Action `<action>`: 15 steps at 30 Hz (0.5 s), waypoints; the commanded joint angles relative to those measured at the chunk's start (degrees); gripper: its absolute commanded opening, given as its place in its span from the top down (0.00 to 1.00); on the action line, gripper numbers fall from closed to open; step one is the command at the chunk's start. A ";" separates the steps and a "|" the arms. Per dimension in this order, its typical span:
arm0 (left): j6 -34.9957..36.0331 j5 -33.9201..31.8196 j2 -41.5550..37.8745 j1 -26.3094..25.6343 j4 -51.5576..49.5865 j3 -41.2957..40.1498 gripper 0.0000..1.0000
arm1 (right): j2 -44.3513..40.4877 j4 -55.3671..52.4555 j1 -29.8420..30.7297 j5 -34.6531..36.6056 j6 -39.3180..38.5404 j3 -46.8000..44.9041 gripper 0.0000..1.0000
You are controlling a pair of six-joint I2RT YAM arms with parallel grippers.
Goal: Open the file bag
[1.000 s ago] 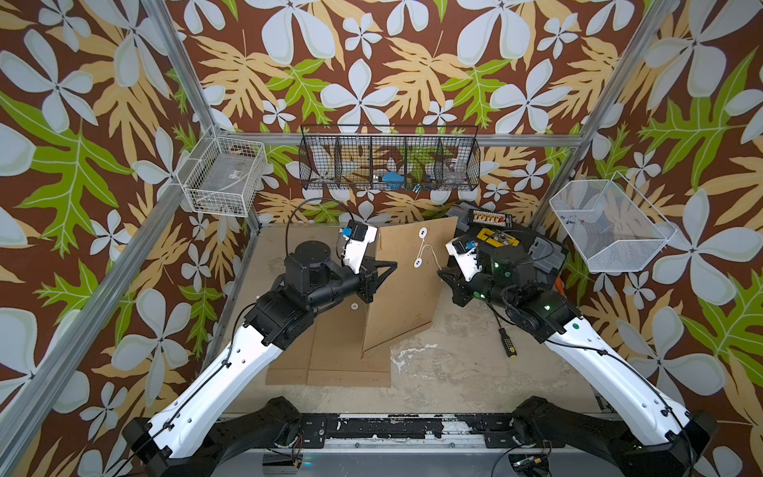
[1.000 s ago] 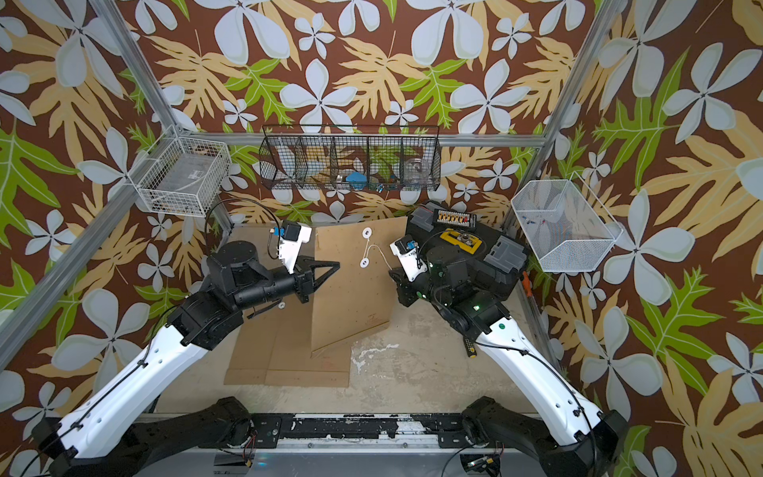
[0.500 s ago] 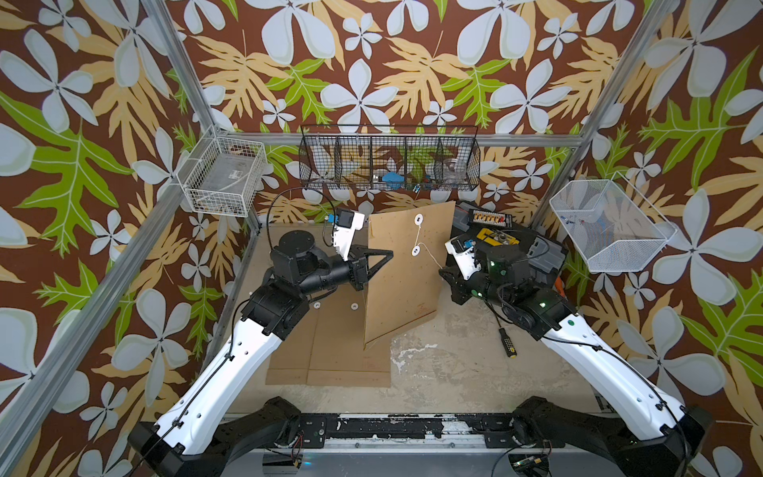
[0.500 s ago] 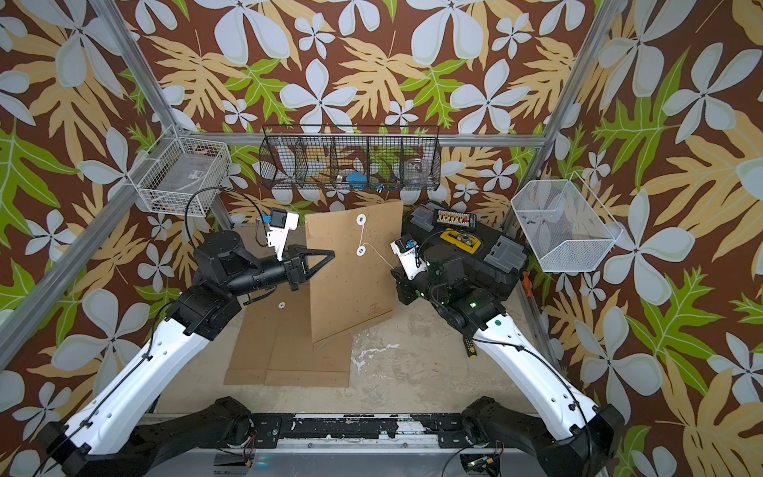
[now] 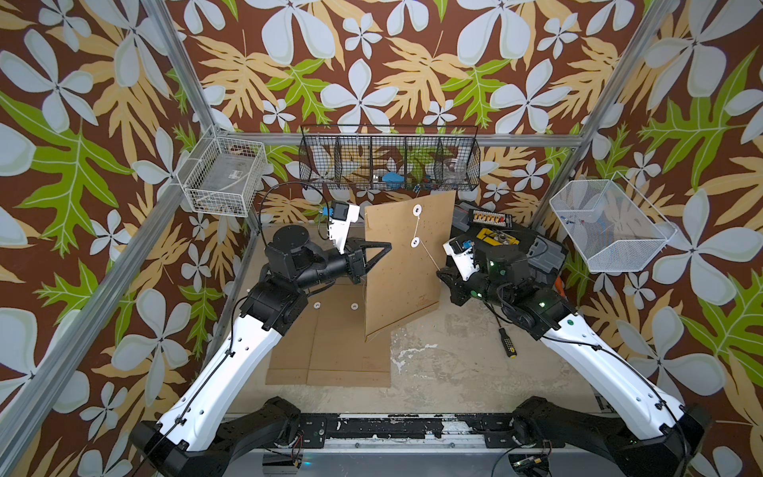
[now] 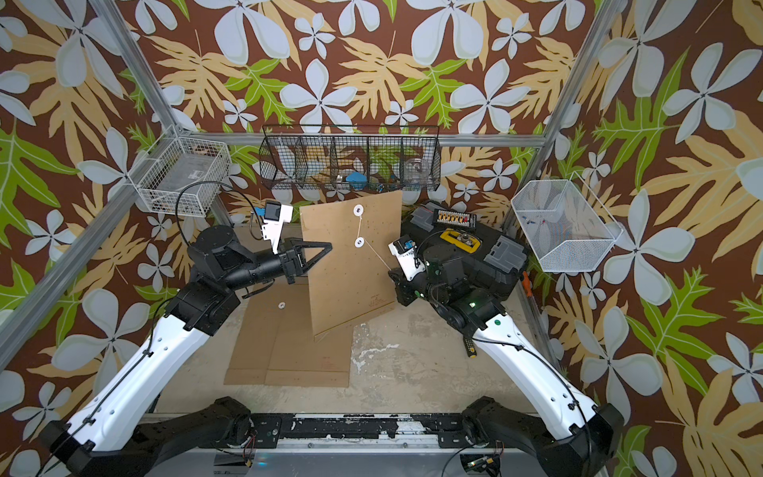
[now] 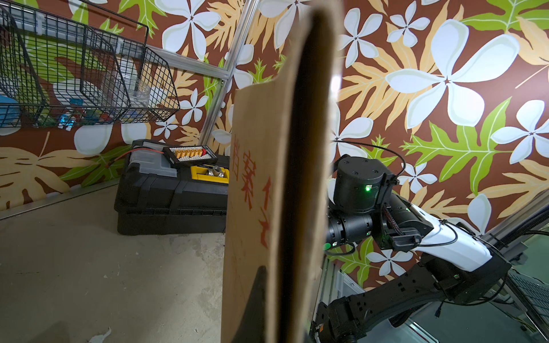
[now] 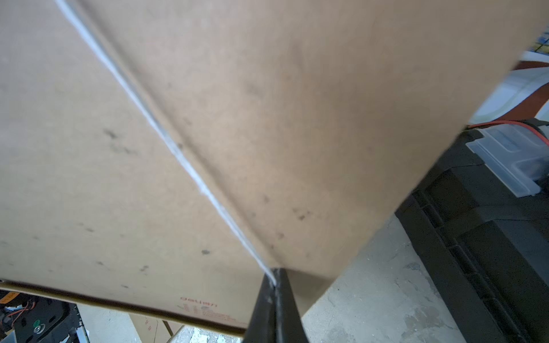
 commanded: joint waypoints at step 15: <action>-1.70 0.87 0.55 1.43 6.20 1.15 1.00 | 0.47 -2.43 0.06 -2.54 -1.25 -0.70 1.00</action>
